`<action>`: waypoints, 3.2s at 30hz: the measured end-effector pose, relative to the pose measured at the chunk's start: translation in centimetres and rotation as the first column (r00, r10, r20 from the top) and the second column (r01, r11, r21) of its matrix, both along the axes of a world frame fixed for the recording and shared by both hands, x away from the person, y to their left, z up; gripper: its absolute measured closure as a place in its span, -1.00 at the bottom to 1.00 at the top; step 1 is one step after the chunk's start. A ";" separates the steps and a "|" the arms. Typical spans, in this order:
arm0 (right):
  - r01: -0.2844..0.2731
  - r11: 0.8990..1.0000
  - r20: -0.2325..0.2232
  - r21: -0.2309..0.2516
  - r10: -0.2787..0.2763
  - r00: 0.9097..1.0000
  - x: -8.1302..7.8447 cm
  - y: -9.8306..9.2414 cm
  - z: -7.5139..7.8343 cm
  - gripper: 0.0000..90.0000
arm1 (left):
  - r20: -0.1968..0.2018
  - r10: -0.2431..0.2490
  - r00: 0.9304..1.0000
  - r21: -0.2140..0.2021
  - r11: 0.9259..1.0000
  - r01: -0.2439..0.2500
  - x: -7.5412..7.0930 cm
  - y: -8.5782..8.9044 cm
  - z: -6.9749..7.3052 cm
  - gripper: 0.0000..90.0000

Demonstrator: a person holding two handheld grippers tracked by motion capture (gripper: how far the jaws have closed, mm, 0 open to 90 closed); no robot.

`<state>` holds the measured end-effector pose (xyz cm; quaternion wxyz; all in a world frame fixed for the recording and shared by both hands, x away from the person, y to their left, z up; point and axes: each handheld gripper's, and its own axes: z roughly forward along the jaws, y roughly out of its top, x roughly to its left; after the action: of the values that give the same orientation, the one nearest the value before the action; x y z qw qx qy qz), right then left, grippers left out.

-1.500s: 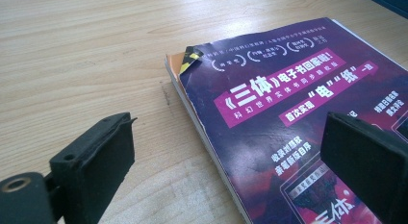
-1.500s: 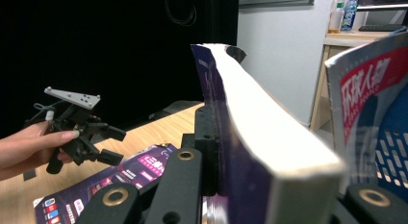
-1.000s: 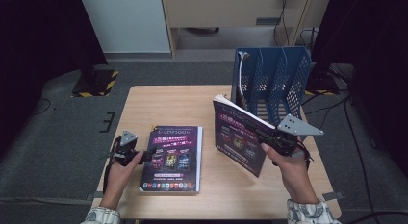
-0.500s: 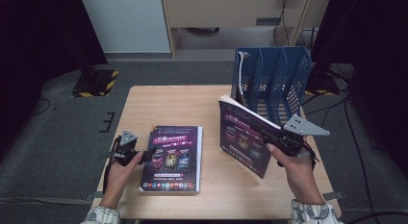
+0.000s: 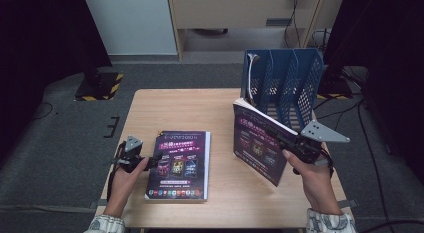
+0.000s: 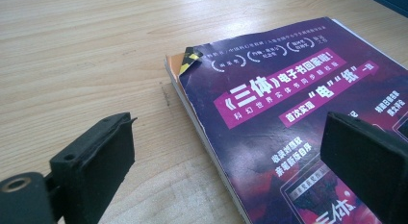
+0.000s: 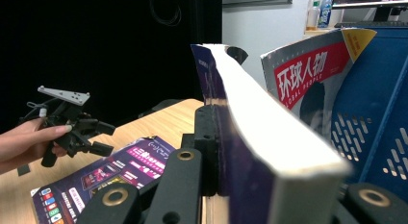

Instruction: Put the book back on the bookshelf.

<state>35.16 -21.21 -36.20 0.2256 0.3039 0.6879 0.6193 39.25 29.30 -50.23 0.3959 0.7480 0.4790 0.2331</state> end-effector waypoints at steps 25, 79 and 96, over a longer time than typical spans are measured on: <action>0.017 1.000 -0.006 -0.010 -0.017 1.000 -1.0 -1.3 0.5 0.83 | 0.004 0.003 1.000 0.006 1.000 -0.003 -0.1 0.2 0.1 -0.90; 0.386 0.921 0.033 -0.043 -0.385 0.922 4.8 -5.0 10.1 0.83 | 0.002 0.009 1.000 0.021 1.000 -0.009 -0.2 0.1 -0.1 -0.90; 0.511 0.855 0.024 -0.093 -0.511 0.859 10.6 -3.7 8.4 0.84 | 0.006 0.010 1.000 0.015 1.000 -0.010 -0.2 0.1 0.0 -0.90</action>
<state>45.72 -24.95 -27.77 0.3954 0.4648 0.6120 0.5031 39.01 29.43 -50.21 0.3905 0.7479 0.4798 0.2406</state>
